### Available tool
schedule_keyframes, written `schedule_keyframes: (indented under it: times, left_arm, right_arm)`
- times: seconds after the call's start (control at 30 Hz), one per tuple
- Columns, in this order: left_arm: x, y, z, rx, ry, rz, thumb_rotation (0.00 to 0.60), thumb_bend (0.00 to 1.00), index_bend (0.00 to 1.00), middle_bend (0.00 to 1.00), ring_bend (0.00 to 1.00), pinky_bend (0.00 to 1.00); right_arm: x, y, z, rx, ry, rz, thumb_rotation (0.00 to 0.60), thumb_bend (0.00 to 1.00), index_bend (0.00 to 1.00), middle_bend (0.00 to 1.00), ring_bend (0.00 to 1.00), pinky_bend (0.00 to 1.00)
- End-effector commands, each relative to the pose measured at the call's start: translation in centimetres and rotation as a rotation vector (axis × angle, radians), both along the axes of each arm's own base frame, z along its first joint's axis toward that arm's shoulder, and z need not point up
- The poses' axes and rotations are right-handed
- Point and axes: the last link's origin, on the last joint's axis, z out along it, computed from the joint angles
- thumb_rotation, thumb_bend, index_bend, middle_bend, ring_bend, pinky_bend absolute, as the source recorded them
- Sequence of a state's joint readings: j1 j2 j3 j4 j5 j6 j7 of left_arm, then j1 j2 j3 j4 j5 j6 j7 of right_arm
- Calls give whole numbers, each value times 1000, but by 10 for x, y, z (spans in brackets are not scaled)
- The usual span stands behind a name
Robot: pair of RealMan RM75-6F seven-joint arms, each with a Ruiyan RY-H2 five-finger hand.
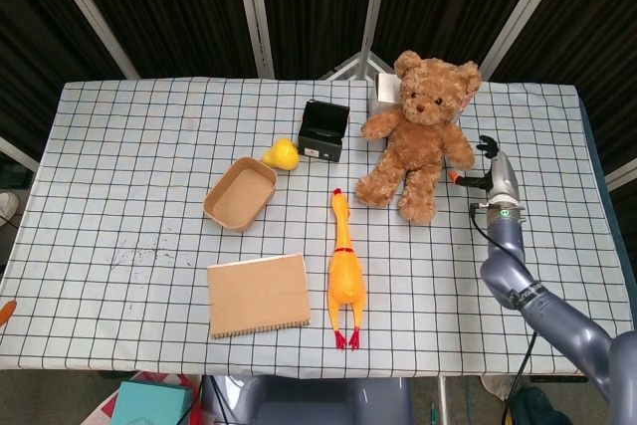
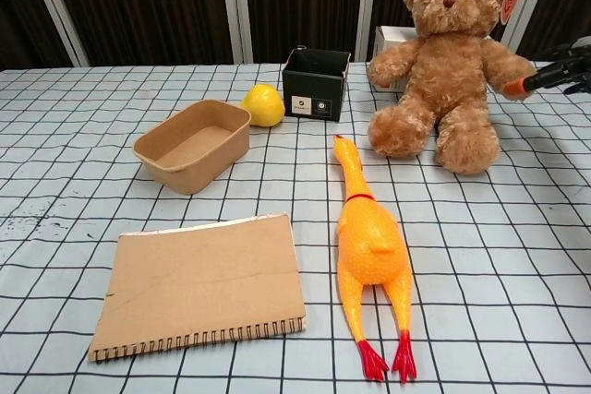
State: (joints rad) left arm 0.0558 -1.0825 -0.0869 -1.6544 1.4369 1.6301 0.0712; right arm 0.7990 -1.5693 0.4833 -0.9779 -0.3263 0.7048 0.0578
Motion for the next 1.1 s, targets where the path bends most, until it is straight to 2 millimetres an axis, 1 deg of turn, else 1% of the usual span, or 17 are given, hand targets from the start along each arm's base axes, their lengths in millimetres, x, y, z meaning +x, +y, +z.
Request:
schedule_keyframes:
  times: [0.03,0.17,0.33,0.47,0.6,0.73,0.97,1.07,1.1]
  left_arm:
    - [0,1,0,0,0,3,600,269,223,0,0,135]
    - [0,1,0,-1,2,6,600,269,223,0,0,135]
    - [0,2,-1,-5,5,8,600,269,223,0,0,135]
    - [0,2,-2,-7,7,10,600,269,223,0,0,135]
    - [0,2,-2,-5,9,11,600,269,223,0,0,135]
    - [0,3,-3,-6,9,14,600,268,224,0,0,135]
    - [0,2,-3,-7,10,13,600,269,224,0,0,135]
    - [0,2,-3,-7,10,12,600,269,224,0,0,135]
    - [0,2,-3,-7,11,12,600,269,224,0,0,135]
  right_arm:
    - [6,-5,-1,-14,0,-2,600,237,120,217,164,0]
    - [8,-7,-3,-23,1,-13,600,237,136,248,183,0]
    - [9,-9,-3,-33,1,-24,600,236,151,314,219,0]
    - [8,-11,-3,-39,8,-33,600,237,182,371,247,0]
    - [7,-13,-2,-50,19,-42,600,237,260,436,289,0]
    - [7,-13,-4,-45,20,-45,600,237,316,475,325,0]
    - [0,-11,-7,-38,29,-66,600,237,376,498,344,0]
    - [-1,-12,-6,-55,31,-71,600,237,445,528,370,0]
    - [-1,-12,-6,-60,31,-72,600,237,483,539,381,0]
